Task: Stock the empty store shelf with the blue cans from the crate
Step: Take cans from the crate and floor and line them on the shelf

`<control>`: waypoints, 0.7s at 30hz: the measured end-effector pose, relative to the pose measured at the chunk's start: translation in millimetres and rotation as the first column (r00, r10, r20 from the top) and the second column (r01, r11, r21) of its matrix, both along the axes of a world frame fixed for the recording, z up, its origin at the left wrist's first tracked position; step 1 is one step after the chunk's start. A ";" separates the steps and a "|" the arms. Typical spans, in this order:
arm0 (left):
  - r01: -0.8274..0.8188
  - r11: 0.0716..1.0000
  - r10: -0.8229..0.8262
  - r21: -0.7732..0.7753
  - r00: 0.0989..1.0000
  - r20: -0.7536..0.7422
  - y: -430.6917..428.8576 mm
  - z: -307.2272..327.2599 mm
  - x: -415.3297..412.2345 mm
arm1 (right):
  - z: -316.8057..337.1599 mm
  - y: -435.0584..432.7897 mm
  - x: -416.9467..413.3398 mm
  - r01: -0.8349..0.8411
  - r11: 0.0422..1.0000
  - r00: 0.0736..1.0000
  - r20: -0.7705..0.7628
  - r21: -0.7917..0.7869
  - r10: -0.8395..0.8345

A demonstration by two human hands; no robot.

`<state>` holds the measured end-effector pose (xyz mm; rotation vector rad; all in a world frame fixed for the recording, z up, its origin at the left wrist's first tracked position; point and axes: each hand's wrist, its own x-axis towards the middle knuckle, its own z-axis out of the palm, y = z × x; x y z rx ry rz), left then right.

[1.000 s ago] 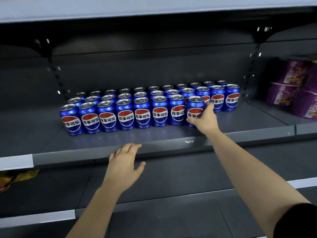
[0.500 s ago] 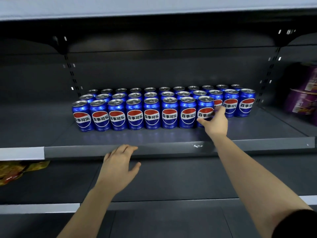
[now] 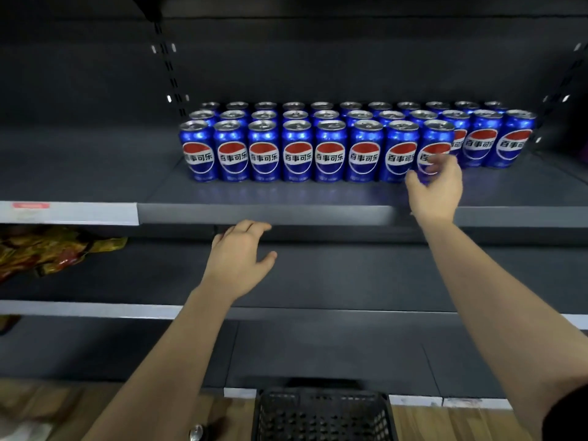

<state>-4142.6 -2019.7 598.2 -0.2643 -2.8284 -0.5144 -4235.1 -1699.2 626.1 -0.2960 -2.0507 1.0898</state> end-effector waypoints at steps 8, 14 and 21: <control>0.057 0.998 -0.059 0.024 0.996 0.067 -76.0 -25.9 9.8 | -27.5 -111.1 39.1 -0.118 0.990 0.991 0.054 -0.080 0.122; 0.084 0.995 -0.076 -0.057 0.988 0.134 -159.9 -57.9 20.3 | -82.7 -209.7 71.0 -0.137 0.985 0.984 0.103 -0.107 0.148; 0.104 0.980 -0.062 -0.168 0.970 0.236 -238.5 -113.8 37.0 | -177.1 -304.6 105.0 -0.239 0.965 0.864 0.430 -0.109 0.262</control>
